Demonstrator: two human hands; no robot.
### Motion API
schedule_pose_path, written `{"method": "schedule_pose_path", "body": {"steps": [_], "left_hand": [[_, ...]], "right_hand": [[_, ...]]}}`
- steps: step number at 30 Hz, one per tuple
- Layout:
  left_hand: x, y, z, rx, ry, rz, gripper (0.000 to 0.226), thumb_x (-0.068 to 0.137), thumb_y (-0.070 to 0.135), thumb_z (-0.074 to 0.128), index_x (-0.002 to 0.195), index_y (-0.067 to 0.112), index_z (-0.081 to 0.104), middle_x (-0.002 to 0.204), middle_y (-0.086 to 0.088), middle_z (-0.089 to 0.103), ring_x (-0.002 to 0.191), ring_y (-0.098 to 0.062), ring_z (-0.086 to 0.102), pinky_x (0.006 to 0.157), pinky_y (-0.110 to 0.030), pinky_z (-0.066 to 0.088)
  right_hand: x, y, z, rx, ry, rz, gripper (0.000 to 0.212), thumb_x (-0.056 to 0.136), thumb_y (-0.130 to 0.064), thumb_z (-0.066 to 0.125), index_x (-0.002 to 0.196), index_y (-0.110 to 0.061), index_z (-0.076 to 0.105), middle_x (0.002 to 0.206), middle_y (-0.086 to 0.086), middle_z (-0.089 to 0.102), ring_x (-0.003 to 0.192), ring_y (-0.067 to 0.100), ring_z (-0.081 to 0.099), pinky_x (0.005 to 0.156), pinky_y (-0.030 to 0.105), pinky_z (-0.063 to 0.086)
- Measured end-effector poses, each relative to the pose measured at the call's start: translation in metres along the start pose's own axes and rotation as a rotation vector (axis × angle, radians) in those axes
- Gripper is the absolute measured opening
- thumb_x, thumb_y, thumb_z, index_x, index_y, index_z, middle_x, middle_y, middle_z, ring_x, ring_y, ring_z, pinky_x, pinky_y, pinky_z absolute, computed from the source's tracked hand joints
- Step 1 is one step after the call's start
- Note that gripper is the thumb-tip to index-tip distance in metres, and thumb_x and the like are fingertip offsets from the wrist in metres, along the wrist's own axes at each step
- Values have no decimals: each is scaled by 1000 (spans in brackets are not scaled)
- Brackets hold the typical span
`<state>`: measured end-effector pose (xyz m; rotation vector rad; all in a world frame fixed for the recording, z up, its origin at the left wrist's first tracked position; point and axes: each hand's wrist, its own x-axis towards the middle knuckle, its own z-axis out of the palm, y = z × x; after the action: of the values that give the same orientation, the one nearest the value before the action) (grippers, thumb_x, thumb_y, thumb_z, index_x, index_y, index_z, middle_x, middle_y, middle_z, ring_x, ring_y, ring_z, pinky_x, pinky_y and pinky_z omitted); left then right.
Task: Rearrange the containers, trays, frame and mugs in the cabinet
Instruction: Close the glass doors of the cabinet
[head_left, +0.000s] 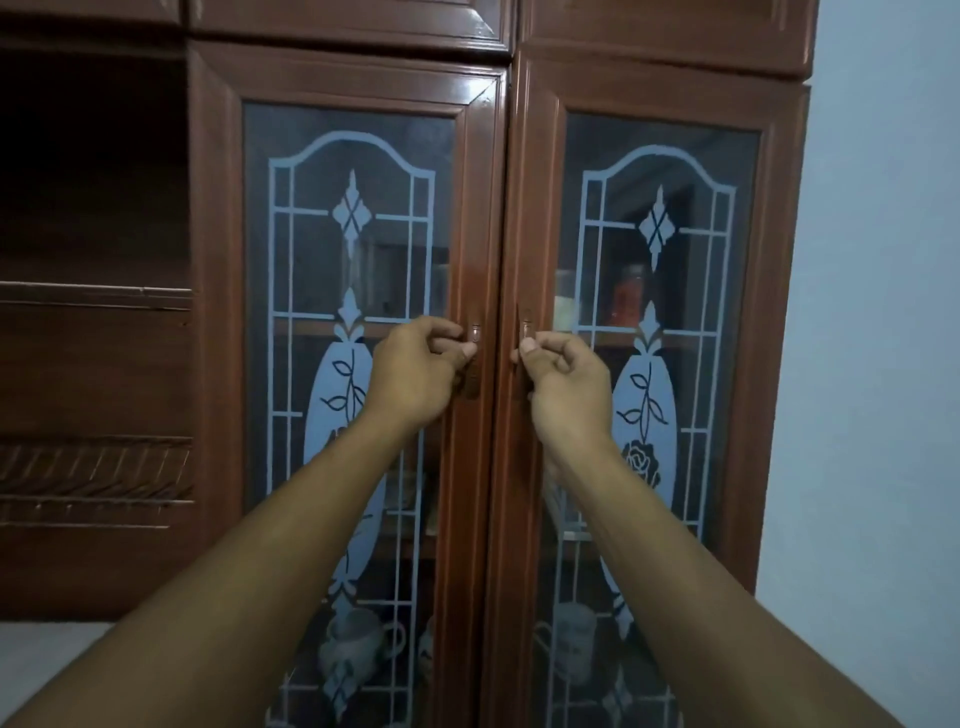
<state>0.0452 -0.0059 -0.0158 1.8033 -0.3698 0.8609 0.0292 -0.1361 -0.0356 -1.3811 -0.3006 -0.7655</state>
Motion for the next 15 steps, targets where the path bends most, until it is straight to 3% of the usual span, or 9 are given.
{"method": "schedule_pose_path", "body": {"steps": [3,6,9,15], "left_hand": [[5,-6,0,-61,-63,17,10,91,13,65,101,13,67,87,-6,69,85,-18,68,79,-35,59],[5,-7,-3,-118,-104,12,4,91,12,64,94,11,67,88,-8,71,86,-17,70,75,-28,59],[9,-4,-7,-155,-157,-16,2,90,9,65,89,8,67,80,-7,69,73,-12,68,67,-21,57],[16,-1,-11,-217,-219,-85,9,87,5,68,79,8,65,72,-5,67,67,-14,68,66,-28,60]], "right_hand": [[13,7,5,-33,7,16,7,92,-24,66,85,-24,69,81,-3,75,84,17,70,89,49,55],[22,7,4,-90,21,9,4,90,-23,69,87,-21,71,78,-5,75,81,12,71,85,44,58],[27,7,0,-133,9,-7,6,89,-24,71,85,-19,72,76,-5,74,78,9,71,81,41,59],[34,7,-3,-223,-3,-48,14,87,-26,72,75,-20,70,70,1,73,74,16,71,78,40,60]]}}
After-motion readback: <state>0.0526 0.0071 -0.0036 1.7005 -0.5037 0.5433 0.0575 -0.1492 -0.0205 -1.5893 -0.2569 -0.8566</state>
